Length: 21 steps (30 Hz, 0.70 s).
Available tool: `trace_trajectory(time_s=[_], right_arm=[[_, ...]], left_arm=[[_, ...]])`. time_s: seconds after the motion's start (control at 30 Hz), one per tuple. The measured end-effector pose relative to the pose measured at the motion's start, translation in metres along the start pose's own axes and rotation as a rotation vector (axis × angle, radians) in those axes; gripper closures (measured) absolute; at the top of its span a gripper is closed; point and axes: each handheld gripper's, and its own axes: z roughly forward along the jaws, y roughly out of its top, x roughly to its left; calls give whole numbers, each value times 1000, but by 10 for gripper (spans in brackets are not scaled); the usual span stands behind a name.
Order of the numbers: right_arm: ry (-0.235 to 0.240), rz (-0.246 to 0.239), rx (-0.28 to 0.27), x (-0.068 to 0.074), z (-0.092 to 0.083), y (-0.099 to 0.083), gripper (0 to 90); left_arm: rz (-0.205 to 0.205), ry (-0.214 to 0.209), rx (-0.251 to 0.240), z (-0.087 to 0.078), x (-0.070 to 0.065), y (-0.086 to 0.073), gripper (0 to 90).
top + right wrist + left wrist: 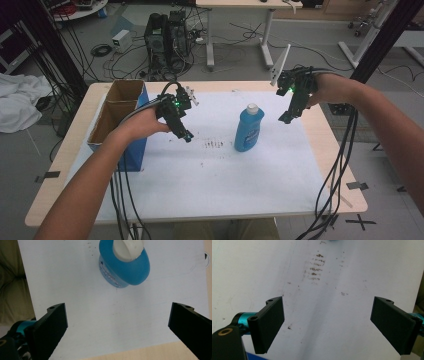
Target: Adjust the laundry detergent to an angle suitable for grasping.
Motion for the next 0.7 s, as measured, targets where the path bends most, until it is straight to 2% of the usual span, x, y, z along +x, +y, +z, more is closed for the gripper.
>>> trace_trajectory(time_s=[0.03, 0.07, 0.1, 0.13, 0.17, 0.2, 0.23, 0.27, 0.3, 0.37, 0.43, 0.47, 0.7], right_arm=[[3, -8, 2, 0, 1, -1, 13], [4, -2, 4, 0, 1, -1, 13], [4, -4, 2, 1, 1, -2, 13], [0, 3, -7, 1, 2, -3, 13], [0, -1, -5, 1, 2, -3, 13], [1, 3, -12, 1, 2, -4, 13], [1, -3, -7, 1, 1, -4, 13], [-1, 3, -9, 2, 1, -4, 13], [-3, 7, -10, 2, 1, -4, 13], [-5, -3, -17, 2, 1, -5, 13], [-4, 7, -18, 3, 1, -6, 13], [-2, 4, -21, 3, 1, -6, 12], [-8, 11, -39, 4, 2, -10, 13]], left_arm=[[-28, -2, -25, 2, -1, 0, 119], [-19, -3, -13, 3, 0, 0, 119], [-28, 0, -25, 4, 1, 0, 119], [-19, 5, -21, 5, 2, 0, 119], [-46, 6, -51, 8, 1, 0, 119], [-48, 7, -56, 8, 2, -1, 119], [-91, 12, -95, 11, 0, -1, 119], [-110, 16, -125, 14, 0, -2, 119], [-103, 19, -131, 14, 2, -3, 118], [-118, 31, -160, 15, 3, -5, 119], [-150, 41, -215, 18, 3, -6, 119], [-142, 52, -228, 18, 3, -7, 119], [-182, 92, -372, 21, 0, -13, 119]])
